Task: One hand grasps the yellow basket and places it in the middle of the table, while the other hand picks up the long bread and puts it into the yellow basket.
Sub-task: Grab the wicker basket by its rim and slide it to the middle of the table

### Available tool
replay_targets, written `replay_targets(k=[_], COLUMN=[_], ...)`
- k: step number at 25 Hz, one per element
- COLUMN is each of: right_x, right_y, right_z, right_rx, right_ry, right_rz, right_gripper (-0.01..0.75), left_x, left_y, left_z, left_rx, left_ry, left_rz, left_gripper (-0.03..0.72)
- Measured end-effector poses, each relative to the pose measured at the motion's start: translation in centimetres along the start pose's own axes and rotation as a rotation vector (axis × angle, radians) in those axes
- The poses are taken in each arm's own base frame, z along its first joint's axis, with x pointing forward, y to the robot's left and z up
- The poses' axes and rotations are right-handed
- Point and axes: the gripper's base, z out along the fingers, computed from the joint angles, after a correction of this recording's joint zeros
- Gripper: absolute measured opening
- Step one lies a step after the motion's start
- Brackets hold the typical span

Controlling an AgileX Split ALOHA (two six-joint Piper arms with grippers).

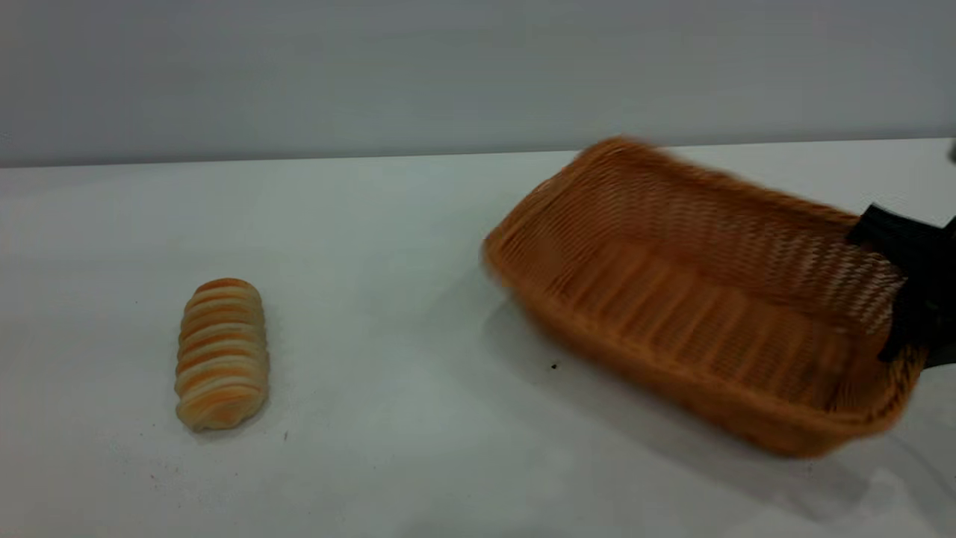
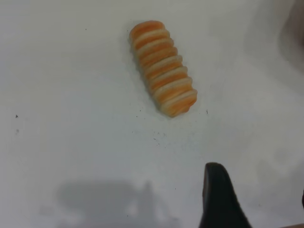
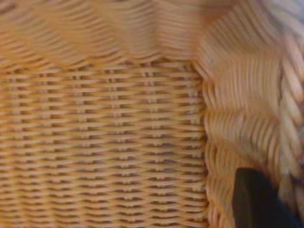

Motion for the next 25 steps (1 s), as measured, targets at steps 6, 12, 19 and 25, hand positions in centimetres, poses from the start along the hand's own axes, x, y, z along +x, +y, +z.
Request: replay_targets(k=[6,12,19,25], right_x=[-1.3,-0.2,3.1,2.7], right_y=[1.7,6.3,9.9,10.5], right_z=[-0.4,-1.6,-2.1,-2.1], right_rx=[0.005,-0.058,-0.183,-0.225], right_ry=[0.027,0.106,0.173,0.096], right_rz=[-0.125,-0.401,-0.527,-0.498], right_gripper=[0.093,0.093,0.093,0.093], left_x=[0.0,0.0,0.0,0.0], left_y=[0.0,0.0,-0.1,-0.2], left_z=[0.0,0.0,0.0,0.0], left_rx=[0.000,0.002,0.014,0.019], left_ry=[0.000,0.000,0.002,0.002], left_rz=[0.000,-0.001,-0.013,-0.017], left_gripper=[0.463,0.463,0.463,0.463])
